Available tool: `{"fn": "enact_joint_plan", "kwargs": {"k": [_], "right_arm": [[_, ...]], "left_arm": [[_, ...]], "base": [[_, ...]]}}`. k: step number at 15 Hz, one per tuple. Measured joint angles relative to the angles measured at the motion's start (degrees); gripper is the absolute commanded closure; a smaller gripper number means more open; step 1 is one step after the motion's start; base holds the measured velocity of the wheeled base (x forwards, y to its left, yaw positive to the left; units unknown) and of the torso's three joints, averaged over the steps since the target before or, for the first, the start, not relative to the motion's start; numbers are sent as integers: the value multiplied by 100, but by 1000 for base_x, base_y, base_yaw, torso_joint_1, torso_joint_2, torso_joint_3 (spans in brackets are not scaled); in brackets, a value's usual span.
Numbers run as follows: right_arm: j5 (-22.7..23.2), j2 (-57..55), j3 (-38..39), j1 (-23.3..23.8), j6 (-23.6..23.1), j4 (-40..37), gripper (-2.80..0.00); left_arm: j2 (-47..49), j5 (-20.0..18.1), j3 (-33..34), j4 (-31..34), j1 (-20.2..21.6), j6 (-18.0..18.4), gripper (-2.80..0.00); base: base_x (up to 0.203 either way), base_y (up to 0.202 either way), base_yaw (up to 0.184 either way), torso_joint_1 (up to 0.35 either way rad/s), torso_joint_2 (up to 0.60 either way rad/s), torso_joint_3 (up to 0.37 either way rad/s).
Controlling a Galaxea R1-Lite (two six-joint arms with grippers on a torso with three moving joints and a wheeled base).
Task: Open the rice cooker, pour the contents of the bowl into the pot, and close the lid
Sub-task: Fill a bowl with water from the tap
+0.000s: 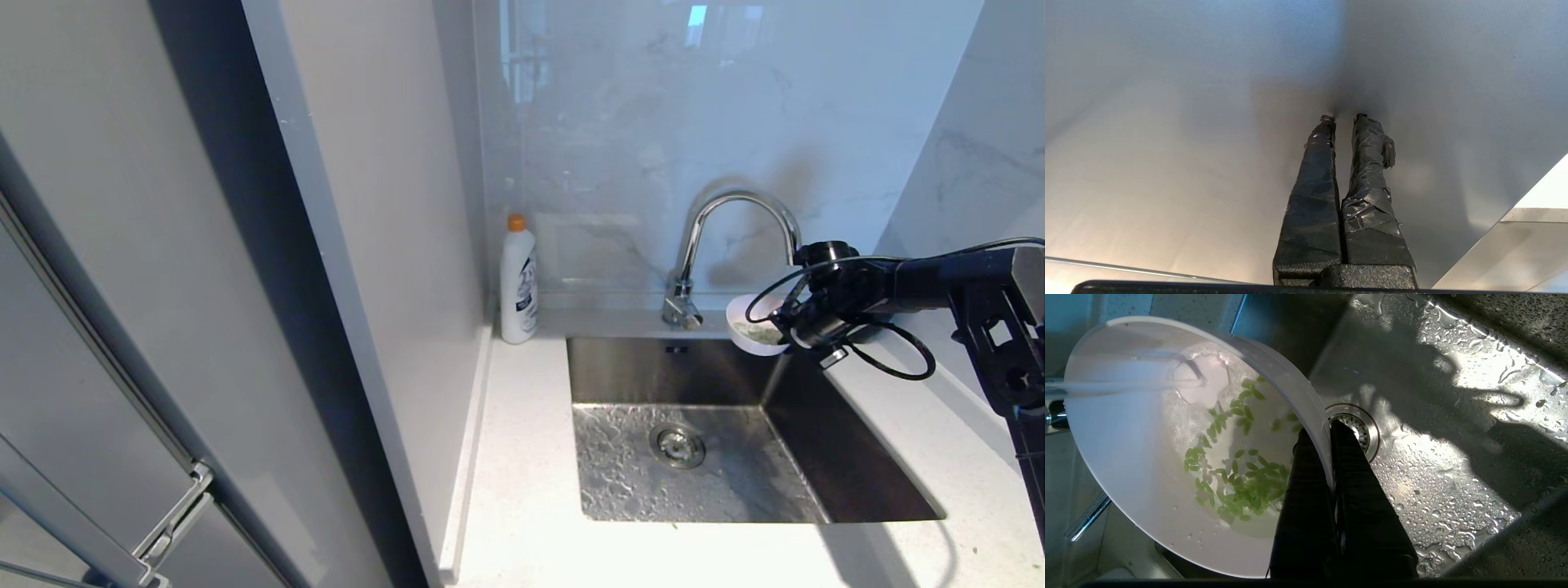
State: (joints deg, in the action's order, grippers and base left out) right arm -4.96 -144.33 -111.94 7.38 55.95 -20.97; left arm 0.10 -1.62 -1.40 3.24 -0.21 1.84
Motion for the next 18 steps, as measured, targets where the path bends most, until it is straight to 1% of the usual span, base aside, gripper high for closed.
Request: {"fn": "enact_joint_plan", "kwargs": {"k": [2,5,7,8,12,18], "right_arm": [[-2,-235,-8,0,0,9,0],[0,-1110,-2,0,2,-4,0],[0,-1366,-2,0,-1,-4,0],[1,-1301,-2,0,0,-4,0],[4,-373,-16,0,5,20,0],[39,-30,-19,0,10,13,0]], "left_arm": [[0,5,0,0,0,-2,0],[0,3,0,-2,0,-1,0],[0,5,0,-2,0,0,0],[0,5,0,-2,2,0,0],[0,5,0,3,2,0,0],[0,2,0,6,2,-2,0]], "base": [[0,0,0,0,0,0],[0,0,0,0,0,0],[0,0,0,0,0,0],[0,0,0,0,0,0],[0,0,0,0,0,0],[0,0,0,0,0,0]]}}
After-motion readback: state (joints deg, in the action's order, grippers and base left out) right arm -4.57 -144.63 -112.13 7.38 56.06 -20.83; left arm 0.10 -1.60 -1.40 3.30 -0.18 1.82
